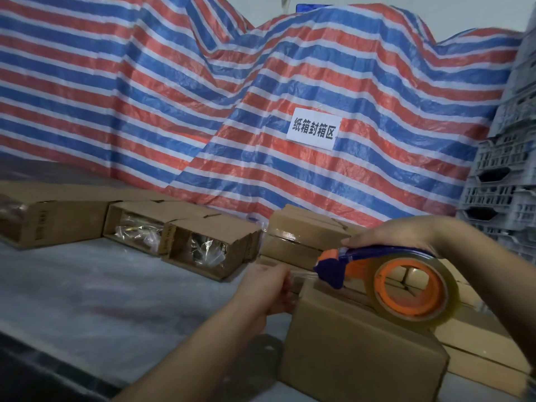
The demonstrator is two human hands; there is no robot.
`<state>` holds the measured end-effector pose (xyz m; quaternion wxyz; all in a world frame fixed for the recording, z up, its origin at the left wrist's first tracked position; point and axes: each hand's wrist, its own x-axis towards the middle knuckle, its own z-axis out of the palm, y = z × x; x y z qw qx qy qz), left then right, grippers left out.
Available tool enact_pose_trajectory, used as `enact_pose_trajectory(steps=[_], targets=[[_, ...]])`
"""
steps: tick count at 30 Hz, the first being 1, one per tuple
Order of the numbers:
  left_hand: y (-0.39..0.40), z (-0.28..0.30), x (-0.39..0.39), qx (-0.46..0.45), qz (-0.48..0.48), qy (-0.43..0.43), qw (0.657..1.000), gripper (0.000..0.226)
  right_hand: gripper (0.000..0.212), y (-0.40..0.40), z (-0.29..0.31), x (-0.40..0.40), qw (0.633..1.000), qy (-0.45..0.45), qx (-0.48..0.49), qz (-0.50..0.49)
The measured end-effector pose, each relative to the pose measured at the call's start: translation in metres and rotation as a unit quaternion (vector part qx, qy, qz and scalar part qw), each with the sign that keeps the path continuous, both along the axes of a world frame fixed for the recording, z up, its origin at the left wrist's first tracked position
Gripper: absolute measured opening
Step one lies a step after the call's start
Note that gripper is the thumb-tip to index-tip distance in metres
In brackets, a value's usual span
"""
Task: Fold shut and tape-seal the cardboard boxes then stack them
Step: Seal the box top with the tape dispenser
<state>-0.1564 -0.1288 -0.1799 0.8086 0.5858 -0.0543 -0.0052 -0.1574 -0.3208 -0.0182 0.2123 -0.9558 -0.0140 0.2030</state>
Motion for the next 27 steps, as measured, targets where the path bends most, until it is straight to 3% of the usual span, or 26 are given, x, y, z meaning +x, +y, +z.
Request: enact_pose_trajectory(steps=[11, 20, 27], targets=[[0.004, 0.002, 0.008, -0.019, -0.027, 0.016, 0.999, 0.028, 0.054, -0.001, 0.0, 0.001, 1.0, -0.014, 0.006, -0.01], [0.001, -0.026, 0.02, 0.111, -0.054, 0.051, 0.991, 0.012, 0.077, -0.001, -0.004, 0.003, 0.998, -0.053, -0.033, 0.015], [-0.003, -0.027, 0.017, 0.179, -0.086, 0.058, 0.978, 0.018, 0.06, -0.001, -0.004, 0.003, 0.998, -0.061, -0.028, 0.021]])
